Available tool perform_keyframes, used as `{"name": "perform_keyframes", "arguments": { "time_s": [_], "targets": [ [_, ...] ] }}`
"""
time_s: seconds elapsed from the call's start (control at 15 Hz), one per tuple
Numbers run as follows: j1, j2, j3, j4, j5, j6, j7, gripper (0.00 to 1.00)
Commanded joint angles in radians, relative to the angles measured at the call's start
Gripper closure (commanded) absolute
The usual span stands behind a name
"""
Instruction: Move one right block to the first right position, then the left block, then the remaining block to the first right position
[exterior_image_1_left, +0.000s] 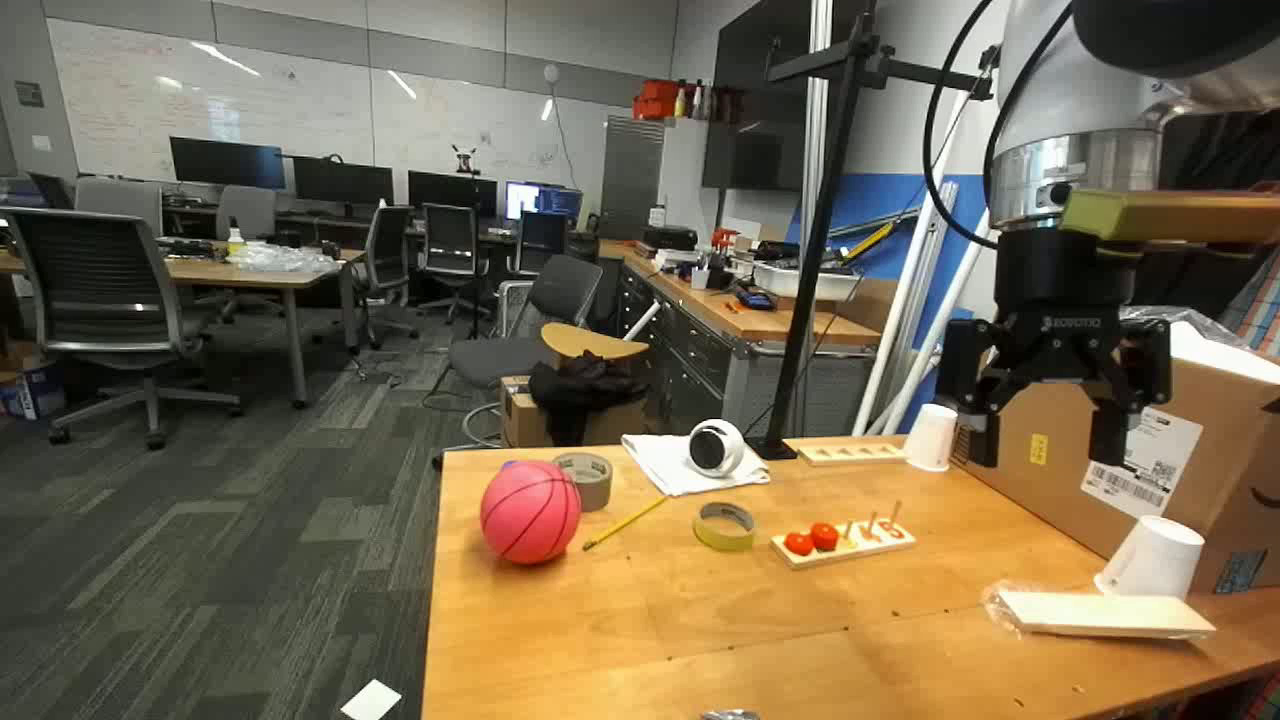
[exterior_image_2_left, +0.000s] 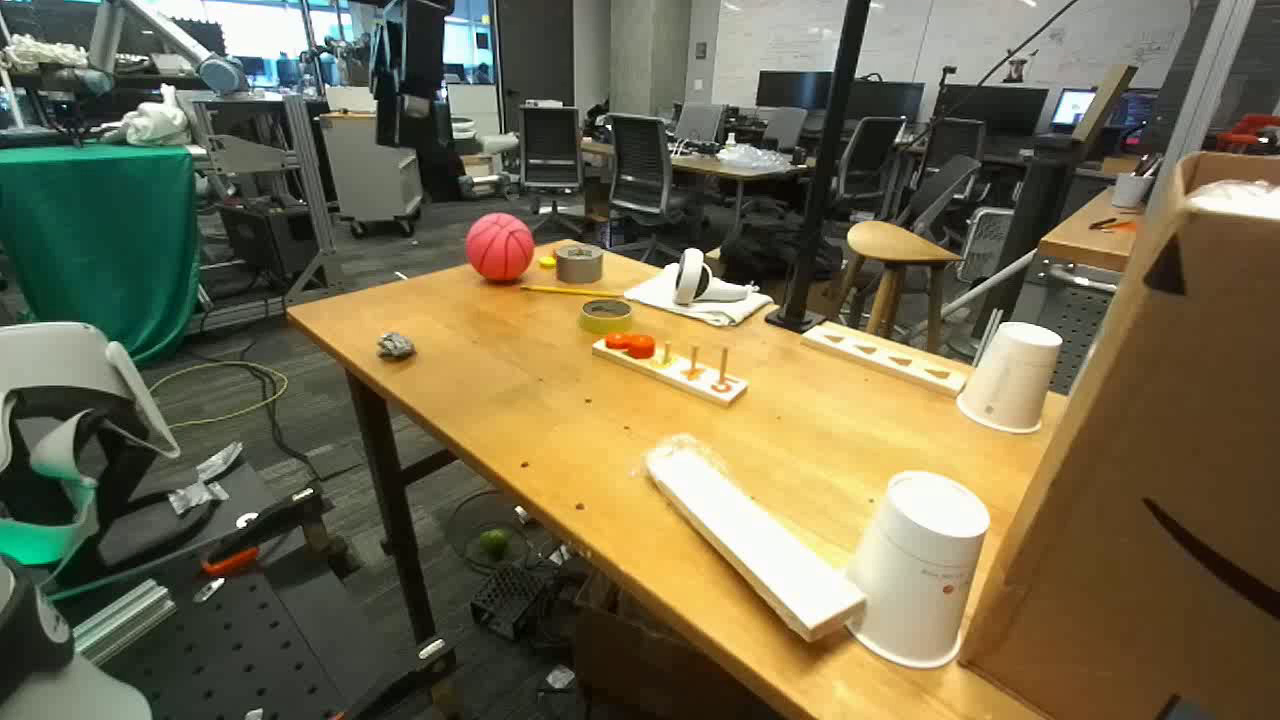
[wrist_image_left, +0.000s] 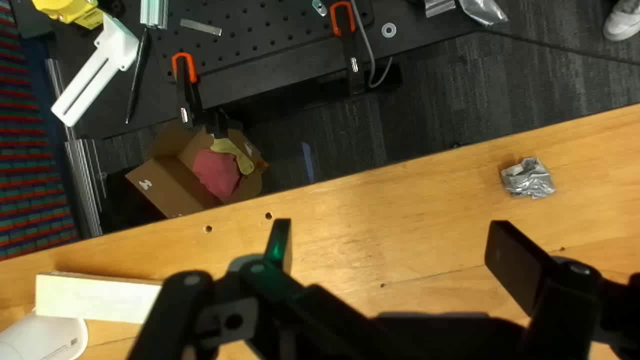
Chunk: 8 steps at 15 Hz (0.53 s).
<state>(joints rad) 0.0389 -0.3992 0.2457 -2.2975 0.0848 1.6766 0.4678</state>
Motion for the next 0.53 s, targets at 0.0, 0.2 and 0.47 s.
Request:
{"name": "perform_keyframes", "arguments": {
  "time_s": [0.0, 0.2, 0.47],
  "targets": [
    [0.014, 0.002, -0.013, 0.005, -0.005, -0.001, 0.004, 0.0],
    [0.014, 0.001, -0.012, 0.012, -0.005, -0.001, 0.004, 0.0],
    [0.014, 0.001, -0.012, 0.012, -0.005, -0.001, 0.004, 0.0]
  ]
}}
